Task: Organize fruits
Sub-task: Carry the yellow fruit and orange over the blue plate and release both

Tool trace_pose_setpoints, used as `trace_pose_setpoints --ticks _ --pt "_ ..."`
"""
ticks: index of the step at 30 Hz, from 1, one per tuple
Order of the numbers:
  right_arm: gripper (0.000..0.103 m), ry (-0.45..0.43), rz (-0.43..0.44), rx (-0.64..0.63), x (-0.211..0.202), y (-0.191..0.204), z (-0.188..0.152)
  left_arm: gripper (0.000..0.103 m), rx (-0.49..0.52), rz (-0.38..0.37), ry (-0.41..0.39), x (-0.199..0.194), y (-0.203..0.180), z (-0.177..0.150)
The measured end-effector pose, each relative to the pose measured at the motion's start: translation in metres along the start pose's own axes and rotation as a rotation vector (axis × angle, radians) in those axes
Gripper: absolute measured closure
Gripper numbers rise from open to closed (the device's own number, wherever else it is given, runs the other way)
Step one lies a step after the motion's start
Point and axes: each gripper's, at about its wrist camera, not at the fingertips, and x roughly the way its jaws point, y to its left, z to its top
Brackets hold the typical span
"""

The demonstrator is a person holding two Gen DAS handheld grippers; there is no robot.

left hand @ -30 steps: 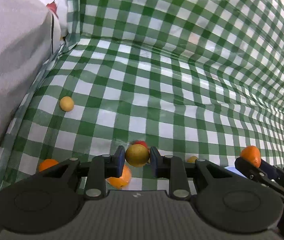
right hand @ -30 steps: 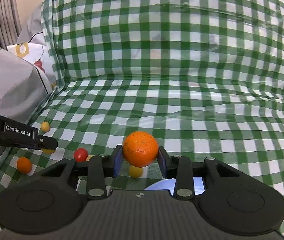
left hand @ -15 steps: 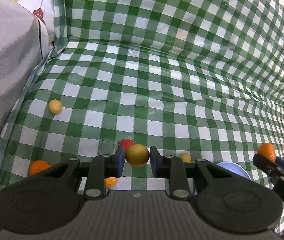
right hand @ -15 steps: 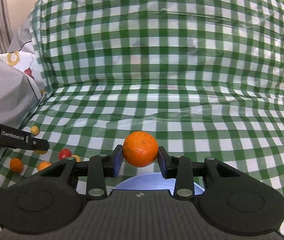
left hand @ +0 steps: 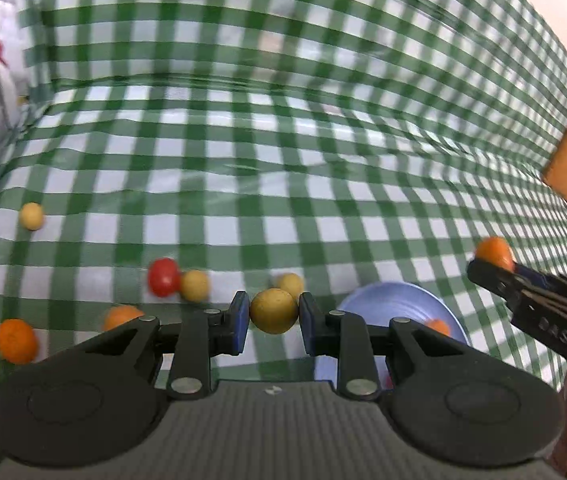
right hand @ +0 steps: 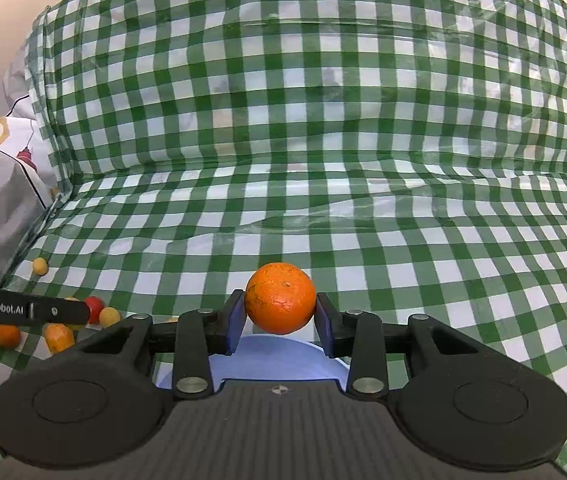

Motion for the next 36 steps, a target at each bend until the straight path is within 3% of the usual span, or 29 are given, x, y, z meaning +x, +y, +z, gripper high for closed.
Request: trace_pose_setpoints --ticks 10,29,36 --pt "0.064 0.02 -0.013 0.027 0.002 -0.006 -0.001 0.074 0.131 -0.081 0.045 0.011 -0.048 -0.019" --pt "0.064 0.049 -0.005 0.008 0.012 -0.003 -0.005 0.074 0.2 -0.094 0.073 0.018 -0.063 -0.023" --pt "0.064 0.062 -0.011 0.016 0.018 -0.005 -0.007 0.074 0.204 -0.067 0.102 0.027 -0.062 -0.028"
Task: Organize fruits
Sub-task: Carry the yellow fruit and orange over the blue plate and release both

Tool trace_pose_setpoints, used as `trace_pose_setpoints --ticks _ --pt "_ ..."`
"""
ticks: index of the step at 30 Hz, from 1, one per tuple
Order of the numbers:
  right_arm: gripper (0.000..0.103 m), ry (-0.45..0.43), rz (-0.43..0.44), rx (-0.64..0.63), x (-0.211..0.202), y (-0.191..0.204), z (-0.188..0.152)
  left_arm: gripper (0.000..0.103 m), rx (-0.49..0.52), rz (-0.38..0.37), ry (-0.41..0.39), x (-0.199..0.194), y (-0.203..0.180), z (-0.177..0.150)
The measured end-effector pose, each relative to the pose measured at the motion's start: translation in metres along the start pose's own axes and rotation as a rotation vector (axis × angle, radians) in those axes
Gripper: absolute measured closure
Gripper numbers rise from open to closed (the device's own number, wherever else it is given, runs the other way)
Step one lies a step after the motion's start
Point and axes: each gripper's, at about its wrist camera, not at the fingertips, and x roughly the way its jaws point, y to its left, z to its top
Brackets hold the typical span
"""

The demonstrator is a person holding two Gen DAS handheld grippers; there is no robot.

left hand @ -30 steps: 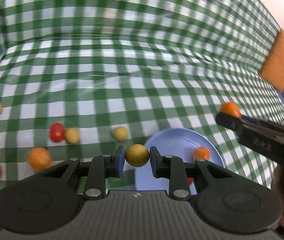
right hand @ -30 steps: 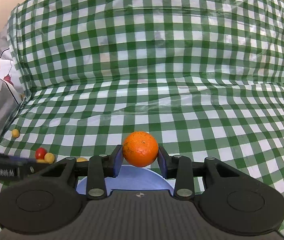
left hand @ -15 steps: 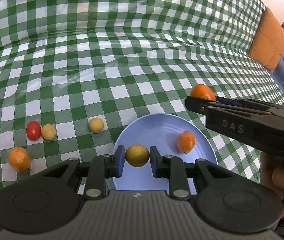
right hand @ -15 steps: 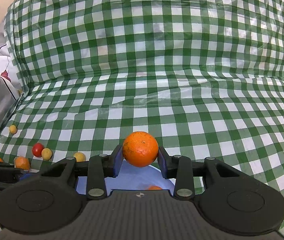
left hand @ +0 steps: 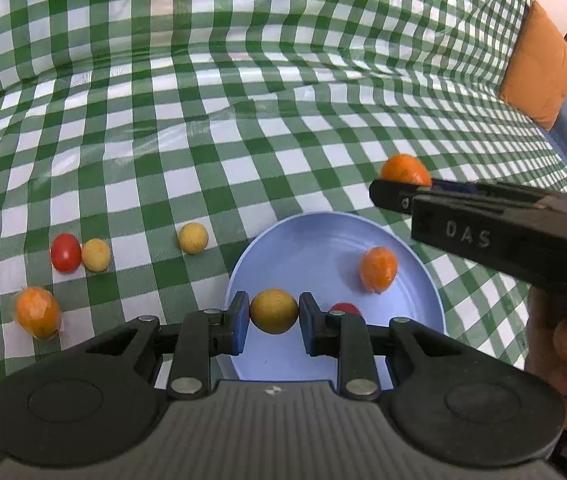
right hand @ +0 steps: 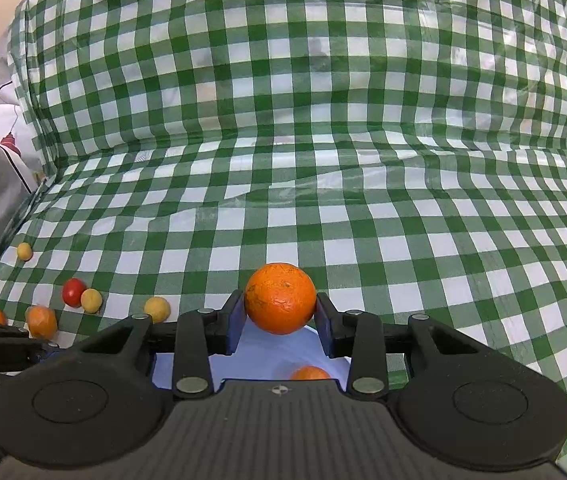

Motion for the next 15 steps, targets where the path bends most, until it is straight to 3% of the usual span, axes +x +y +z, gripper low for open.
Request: trace_pose_setpoints --ticks 15 --pt "0.064 0.009 0.002 -0.006 0.0054 0.0007 -0.0009 0.074 0.047 -0.01 0.017 0.0015 -0.0081 -0.0005"
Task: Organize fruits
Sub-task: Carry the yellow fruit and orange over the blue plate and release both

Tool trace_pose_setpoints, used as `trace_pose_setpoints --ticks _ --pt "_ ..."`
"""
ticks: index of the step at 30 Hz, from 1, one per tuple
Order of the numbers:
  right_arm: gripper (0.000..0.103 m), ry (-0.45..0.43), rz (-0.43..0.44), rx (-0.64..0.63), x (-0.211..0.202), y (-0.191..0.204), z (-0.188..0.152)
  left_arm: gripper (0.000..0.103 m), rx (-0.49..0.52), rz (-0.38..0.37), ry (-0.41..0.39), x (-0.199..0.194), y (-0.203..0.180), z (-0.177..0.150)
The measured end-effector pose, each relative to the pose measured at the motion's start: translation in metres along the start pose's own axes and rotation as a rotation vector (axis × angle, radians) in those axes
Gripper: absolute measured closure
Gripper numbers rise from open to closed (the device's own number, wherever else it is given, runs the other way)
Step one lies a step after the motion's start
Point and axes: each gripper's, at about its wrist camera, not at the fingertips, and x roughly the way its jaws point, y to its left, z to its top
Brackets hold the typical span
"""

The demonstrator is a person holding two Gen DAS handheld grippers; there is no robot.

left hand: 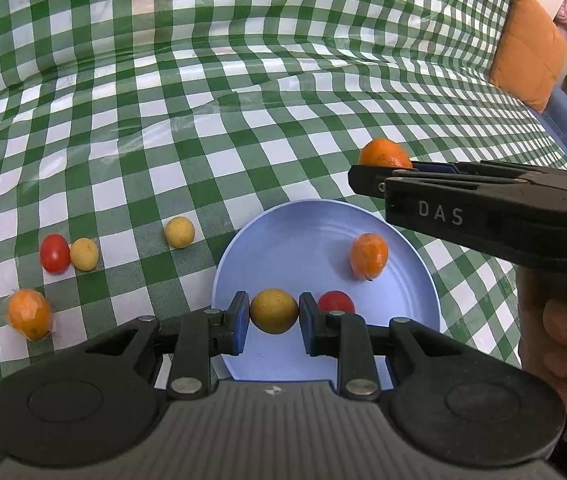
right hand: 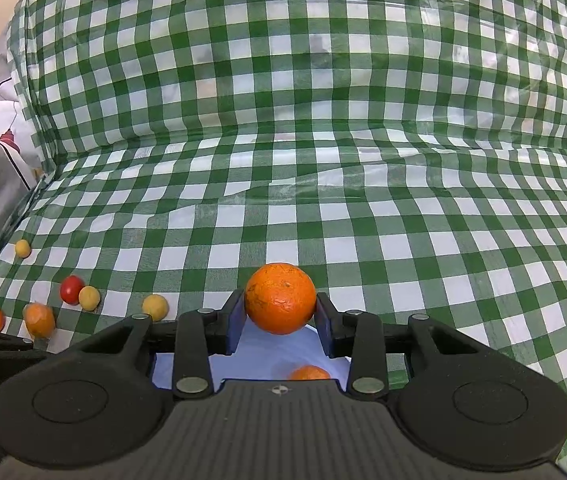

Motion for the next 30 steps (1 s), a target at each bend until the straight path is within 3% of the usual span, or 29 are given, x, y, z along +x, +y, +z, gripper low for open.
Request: trace_pose_setpoints --ticks 20,24,30 --pt "0.064 0.038 0.022 0.003 0.008 0.0 -0.006 0.074 0.011 0.013 0.053 0.01 0.003 -0.004" --pt "0.064 0.044 0.045 0.011 0.01 0.0 -0.005 0.074 0.015 -0.017 0.043 0.002 0.001 -0.001" --pt "0.063 0.112 0.075 0.016 0.022 0.004 -0.01 0.074 0.04 -0.039 0.063 0.005 -0.004 -0.002"
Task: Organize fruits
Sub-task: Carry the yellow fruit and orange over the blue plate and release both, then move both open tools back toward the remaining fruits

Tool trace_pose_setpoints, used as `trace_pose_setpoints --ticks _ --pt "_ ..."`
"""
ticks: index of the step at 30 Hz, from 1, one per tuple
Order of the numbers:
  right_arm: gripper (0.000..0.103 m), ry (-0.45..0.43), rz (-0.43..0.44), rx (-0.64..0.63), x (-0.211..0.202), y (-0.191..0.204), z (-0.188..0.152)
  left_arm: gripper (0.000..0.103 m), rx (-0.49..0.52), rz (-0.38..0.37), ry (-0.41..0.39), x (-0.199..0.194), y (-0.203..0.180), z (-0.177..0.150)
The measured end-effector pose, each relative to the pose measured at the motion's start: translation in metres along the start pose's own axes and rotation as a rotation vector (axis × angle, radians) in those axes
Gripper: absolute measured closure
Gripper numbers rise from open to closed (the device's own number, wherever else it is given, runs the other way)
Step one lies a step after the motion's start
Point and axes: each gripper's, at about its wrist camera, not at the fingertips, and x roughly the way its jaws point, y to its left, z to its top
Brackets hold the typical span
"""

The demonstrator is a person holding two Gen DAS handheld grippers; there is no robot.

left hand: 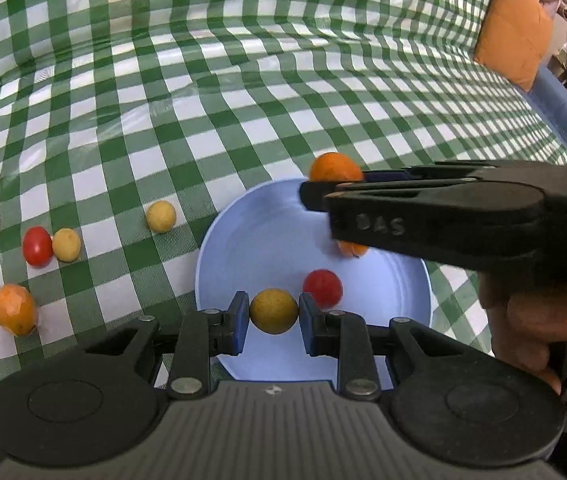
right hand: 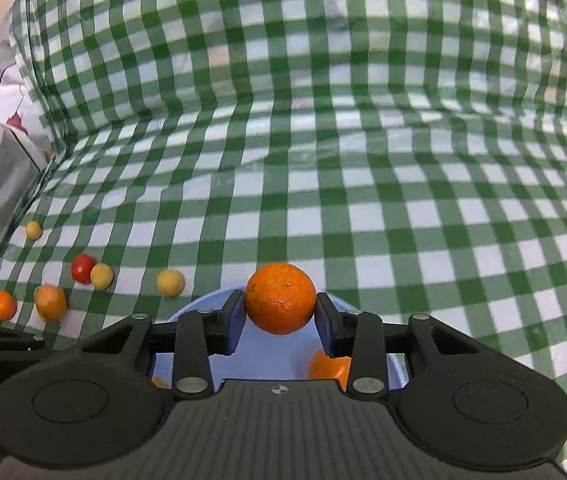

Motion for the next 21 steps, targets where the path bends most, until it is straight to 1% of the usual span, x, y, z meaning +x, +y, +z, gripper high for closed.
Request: trace_pose_setpoints --ticks 1,2,3,4,5,6,7,10,14,18,21 --pt "0.063 0.007 0.006 -0.01 0.001 0.003 0.0 0.069 0.006 -0.005 0.006 0.001 0.0 -0.001" --pt "0.063 0.006 0.008 -0.019 -0.001 0.006 -0.001 0.056 0.01 -0.011 0.017 0.003 0.0 -0.002" --pt "0.06 0.001 0.007 -0.025 -0.002 0.008 -0.001 0.053 0.016 -0.011 0.018 0.004 0.0 -0.003" --pt "0.057 -0.006 0.006 -0.026 -0.005 0.009 0.0 0.053 0.015 0.0 0.012 0.003 0.002 -0.005" --pt "0.05 -0.017 0.002 -0.022 -0.008 0.009 0.001 0.053 0.004 0.019 0.007 0.002 0.005 -0.005" --pt "0.045 -0.027 -0.003 -0.015 -0.01 0.008 0.001 0.053 -0.015 0.028 0.0 0.001 0.01 -0.004" --pt "0.044 -0.035 -0.01 -0.008 -0.012 0.007 0.001 0.053 -0.03 0.031 -0.007 -0.002 0.013 -0.004" --pt "0.043 -0.043 -0.036 0.001 -0.012 0.004 0.001 0.053 -0.072 0.073 -0.045 -0.009 0.023 -0.002" --pt "0.043 -0.053 -0.063 0.0 -0.009 0.002 0.001 0.053 -0.112 0.169 -0.093 -0.013 0.03 0.002" --pt "0.043 -0.07 -0.068 0.005 -0.009 0.004 0.003 0.053 -0.13 0.202 -0.131 -0.017 0.033 0.007" --pt "0.043 -0.093 -0.058 -0.008 -0.012 0.01 0.005 0.053 -0.152 0.2 -0.155 -0.023 0.036 0.008"
